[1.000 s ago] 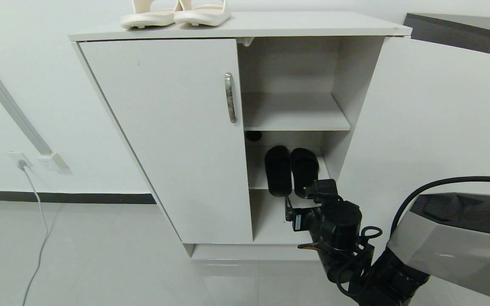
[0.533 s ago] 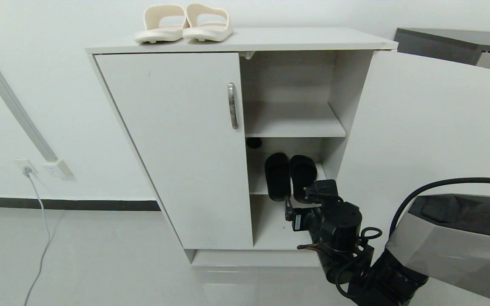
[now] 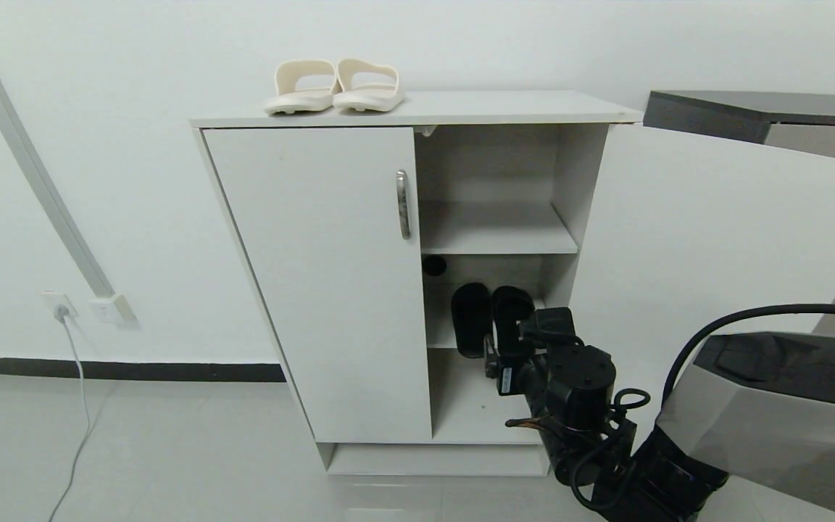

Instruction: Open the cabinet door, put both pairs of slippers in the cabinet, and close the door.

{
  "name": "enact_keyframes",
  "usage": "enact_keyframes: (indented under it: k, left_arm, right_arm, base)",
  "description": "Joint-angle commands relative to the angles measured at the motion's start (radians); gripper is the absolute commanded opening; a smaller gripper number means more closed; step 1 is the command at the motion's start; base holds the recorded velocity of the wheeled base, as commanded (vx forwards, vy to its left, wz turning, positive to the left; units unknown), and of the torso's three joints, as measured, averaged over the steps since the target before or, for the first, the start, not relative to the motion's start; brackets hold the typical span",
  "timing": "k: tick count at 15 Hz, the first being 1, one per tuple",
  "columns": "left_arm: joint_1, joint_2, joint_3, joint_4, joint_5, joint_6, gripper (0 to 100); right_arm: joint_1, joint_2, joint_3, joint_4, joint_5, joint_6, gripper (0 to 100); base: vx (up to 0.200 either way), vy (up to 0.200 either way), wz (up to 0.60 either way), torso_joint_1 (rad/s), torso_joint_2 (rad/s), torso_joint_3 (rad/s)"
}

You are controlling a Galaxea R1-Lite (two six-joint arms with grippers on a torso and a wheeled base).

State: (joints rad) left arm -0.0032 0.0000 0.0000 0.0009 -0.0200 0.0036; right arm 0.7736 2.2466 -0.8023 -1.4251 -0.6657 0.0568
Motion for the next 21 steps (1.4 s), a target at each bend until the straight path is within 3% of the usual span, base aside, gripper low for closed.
enact_keyframes:
  k: [1, 9, 21]
  left_arm:
    - [0.000, 0.002, 0.000, -0.001, 0.000, -0.001, 0]
    - [0.000, 0.002, 0.000, 0.001, 0.000, 0.001, 0]
    - [0.000, 0.002, 0.000, 0.001, 0.000, -0.002, 0]
  right_arm:
    - [0.001, 0.004, 0.000, 0.000, 0.000, 0.000, 100]
    - [0.001, 0.019, 0.000, -0.001, 0.000, 0.000, 100]
    - [0.006, 0.021, 0.011, -0.035, 0.005, -0.006, 100]
  base:
    - [0.000, 0.000, 0.00, 0.000, 0.00, 0.000]
    - [0.000, 0.000, 0.00, 0.000, 0.00, 0.000]
    - [0.000, 0.200, 0.00, 0.004, 0.00, 0.004]
